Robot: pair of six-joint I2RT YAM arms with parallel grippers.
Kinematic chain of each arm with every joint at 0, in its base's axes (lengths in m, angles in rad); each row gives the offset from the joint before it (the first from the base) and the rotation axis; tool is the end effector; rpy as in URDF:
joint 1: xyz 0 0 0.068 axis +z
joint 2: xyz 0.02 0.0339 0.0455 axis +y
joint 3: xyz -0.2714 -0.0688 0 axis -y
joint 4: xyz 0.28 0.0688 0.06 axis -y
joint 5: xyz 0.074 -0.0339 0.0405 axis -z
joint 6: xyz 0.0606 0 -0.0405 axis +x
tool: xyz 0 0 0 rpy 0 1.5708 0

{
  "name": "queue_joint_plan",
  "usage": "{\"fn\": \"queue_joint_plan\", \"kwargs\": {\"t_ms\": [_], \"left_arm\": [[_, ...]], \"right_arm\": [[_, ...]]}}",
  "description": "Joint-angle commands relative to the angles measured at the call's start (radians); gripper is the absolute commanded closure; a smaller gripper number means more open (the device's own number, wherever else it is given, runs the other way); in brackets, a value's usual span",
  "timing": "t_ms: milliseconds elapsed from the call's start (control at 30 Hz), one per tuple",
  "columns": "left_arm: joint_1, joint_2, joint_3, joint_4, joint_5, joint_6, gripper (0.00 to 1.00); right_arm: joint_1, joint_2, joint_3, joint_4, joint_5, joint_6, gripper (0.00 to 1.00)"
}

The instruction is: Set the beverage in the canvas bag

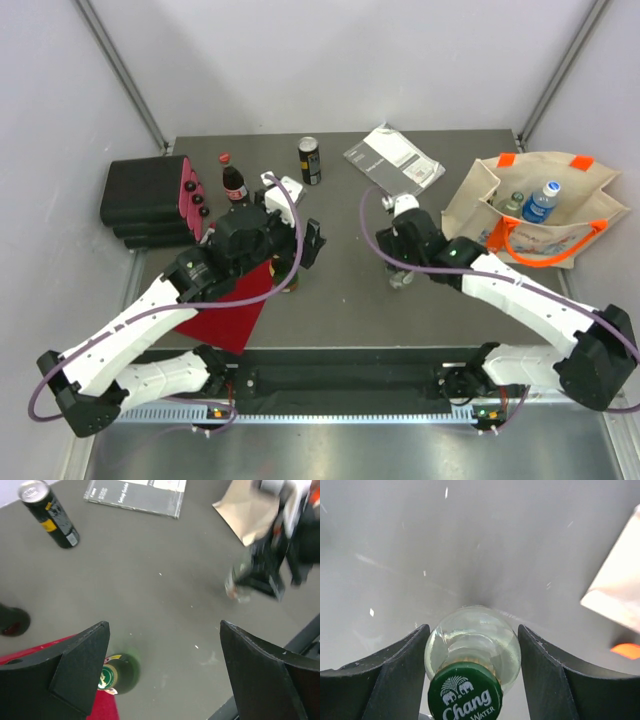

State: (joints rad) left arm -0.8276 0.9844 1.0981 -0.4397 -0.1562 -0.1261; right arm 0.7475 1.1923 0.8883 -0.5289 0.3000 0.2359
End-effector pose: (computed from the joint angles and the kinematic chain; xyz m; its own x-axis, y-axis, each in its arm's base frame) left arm 0.1883 -0.1910 0.3881 -0.2939 0.1362 -0.9461 0.5954 0.8004 -0.0697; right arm 0.2275 0.1864 0.2415 -0.6453 -0.2937 -0.7052 -0.3629 0.9302 -0.0554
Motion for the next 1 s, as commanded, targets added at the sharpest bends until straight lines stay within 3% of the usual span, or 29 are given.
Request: {"fn": "queue_joint_plan", "kwargs": {"t_ms": [0, 167, 333, 700, 967], "left_arm": [[-0.001, 0.007, 0.028, 0.027, 0.070, 0.040, 0.05], [-0.001, 0.016, 0.023, 0.039, -0.002, 0.074, 0.04], [-0.001, 0.014, 0.029, 0.051, 0.032, 0.077, 0.04], [-0.001, -0.072, -0.132, 0.176, -0.075, 0.095, 0.04], [-0.002, -0.121, -0.185, 0.225, -0.071, 0.088, 0.04]], "right_arm": [[-0.077, -0.063, 0.231, 0.041, -0.010, -0.046, 1.00], [-0.169, -0.031, 0.379, -0.028, -0.030, -0.063, 1.00], [-0.270, 0.024, 0.612, -0.082, -0.033, -0.087, 1.00], [-0.678, 0.136, 1.072, -0.204, -0.052, -0.164, 1.00], [-0.966, 0.253, 1.195, -0.180, 0.036, -0.201, 1.00]]}}
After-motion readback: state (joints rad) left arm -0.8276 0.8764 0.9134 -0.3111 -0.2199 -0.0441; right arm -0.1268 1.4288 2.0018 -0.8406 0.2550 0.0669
